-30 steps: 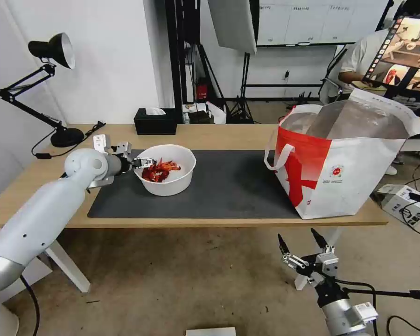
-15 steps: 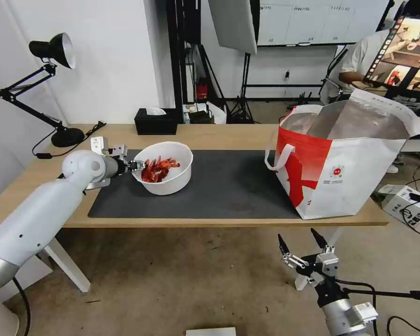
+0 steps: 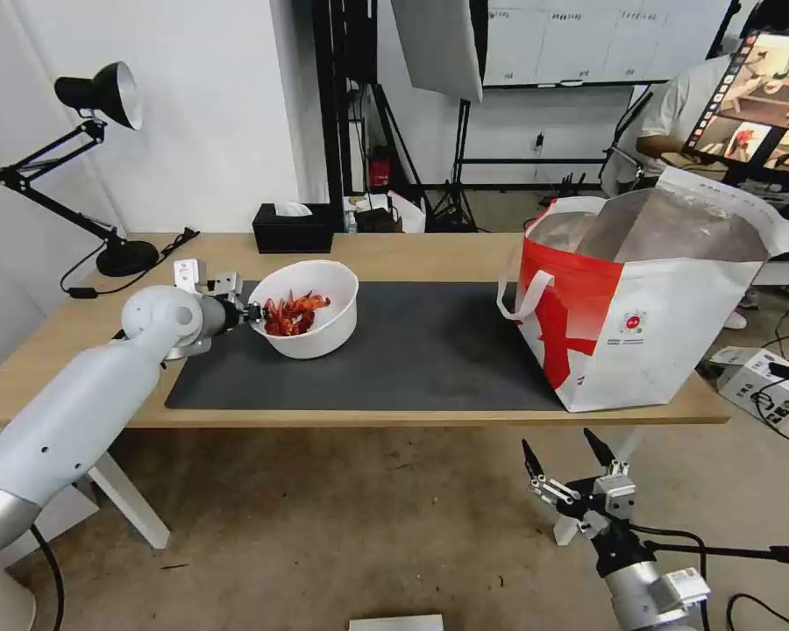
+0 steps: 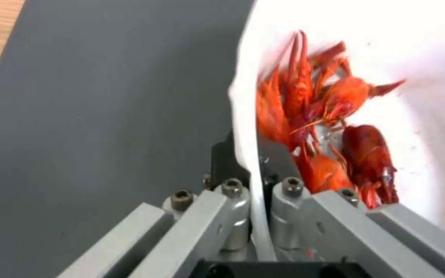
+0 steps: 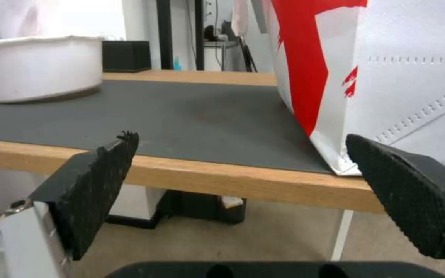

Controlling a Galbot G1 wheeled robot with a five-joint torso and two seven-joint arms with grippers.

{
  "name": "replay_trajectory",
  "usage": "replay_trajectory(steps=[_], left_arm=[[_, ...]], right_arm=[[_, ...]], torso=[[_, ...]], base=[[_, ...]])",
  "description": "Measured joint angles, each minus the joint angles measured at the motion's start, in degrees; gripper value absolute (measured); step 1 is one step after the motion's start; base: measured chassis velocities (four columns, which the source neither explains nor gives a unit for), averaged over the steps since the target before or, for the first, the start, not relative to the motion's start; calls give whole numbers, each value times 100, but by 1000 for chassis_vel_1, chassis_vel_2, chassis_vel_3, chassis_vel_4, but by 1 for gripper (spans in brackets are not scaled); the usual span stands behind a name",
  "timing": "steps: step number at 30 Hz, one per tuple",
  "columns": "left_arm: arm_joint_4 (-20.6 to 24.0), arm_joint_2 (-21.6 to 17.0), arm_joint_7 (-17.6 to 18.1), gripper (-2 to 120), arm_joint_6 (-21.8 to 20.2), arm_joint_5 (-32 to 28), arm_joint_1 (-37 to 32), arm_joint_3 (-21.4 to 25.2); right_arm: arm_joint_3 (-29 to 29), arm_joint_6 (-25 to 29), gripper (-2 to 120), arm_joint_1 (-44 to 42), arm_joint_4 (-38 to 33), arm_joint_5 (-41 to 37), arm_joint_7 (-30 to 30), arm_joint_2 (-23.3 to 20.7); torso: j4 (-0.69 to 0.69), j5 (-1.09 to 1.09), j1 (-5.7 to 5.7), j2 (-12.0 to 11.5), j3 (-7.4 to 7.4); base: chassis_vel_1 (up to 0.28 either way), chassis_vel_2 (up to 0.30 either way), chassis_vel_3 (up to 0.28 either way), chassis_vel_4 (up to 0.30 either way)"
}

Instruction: Pick up the trash from the table and place it into the takeout bag.

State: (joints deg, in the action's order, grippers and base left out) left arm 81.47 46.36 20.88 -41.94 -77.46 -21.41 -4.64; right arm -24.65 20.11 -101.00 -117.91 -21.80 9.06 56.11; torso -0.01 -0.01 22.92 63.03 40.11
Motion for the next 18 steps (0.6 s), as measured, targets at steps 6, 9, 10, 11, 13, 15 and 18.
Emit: replay_trajectory(steps=[6,9,10,11,13,15,18], left_arm=[[112,-18,21,0,-25,-11,-51,79],[138,-18,29,0,-26,-12,-97,129],[154,-14,31,0,-25,-11,-133,167],[169,-11,31,0,-26,-12,-161,195],[182,-9,31,0,-25,-12,-180,213],[215,-4,32,0,-16,-12,-206,240],[253,10,32,0,31,-12,-212,271]], right_arm=[[0,0,100,0,0,0,0,0],[0,0,100,0,0,0,0,0],[0,0,100,0,0,0,0,0],[0,0,100,0,0,0,0,0],[0,0,100,0,0,0,0,0],[0,0,100,0,0,0,0,0],[0,0,100,0,0,0,0,0]], torso=[[0,0,0,0,0],[1,0,0,0,0],[1,0,0,0,1],[1,0,0,0,0],[1,0,0,0,0],[1,0,0,0,0],[1,0,0,0,1]], base=[[0,0,0,0],[0,0,0,0],[0,0,0,0],[0,0,0,0],[0,0,0,0],[0,0,0,0],[0,0,0,0]])
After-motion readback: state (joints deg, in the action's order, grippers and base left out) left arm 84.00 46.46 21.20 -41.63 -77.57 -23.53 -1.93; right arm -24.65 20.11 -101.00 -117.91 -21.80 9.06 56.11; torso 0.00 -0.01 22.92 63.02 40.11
